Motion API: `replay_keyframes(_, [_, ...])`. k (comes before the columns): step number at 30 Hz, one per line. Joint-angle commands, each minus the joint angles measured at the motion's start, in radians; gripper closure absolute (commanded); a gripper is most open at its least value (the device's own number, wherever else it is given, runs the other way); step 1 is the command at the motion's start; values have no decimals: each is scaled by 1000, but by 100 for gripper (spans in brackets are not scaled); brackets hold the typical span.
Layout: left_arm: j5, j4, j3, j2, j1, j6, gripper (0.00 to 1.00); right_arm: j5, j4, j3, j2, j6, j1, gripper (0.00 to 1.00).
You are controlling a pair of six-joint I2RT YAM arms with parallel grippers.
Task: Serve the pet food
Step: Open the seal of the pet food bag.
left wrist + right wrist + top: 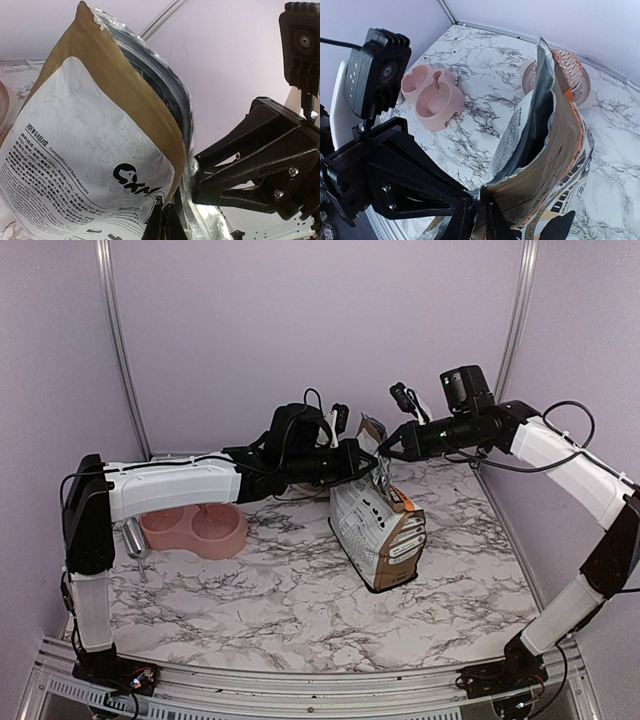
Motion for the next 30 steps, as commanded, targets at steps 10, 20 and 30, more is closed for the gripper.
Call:
replay_keyframes(10, [-17, 8, -42, -25, 1, 19, 100, -8, -35, -86, -60, -44, -28, 100])
replay_keyframes(20, [-9, -12, 21, 12, 2, 30, 75, -118, 19, -136, -91, -47, -28, 100])
replay_keyframes(30, [-55, -79, 89, 49, 5, 83, 76, -125, 19, -152, -110, -56, -28, 100])
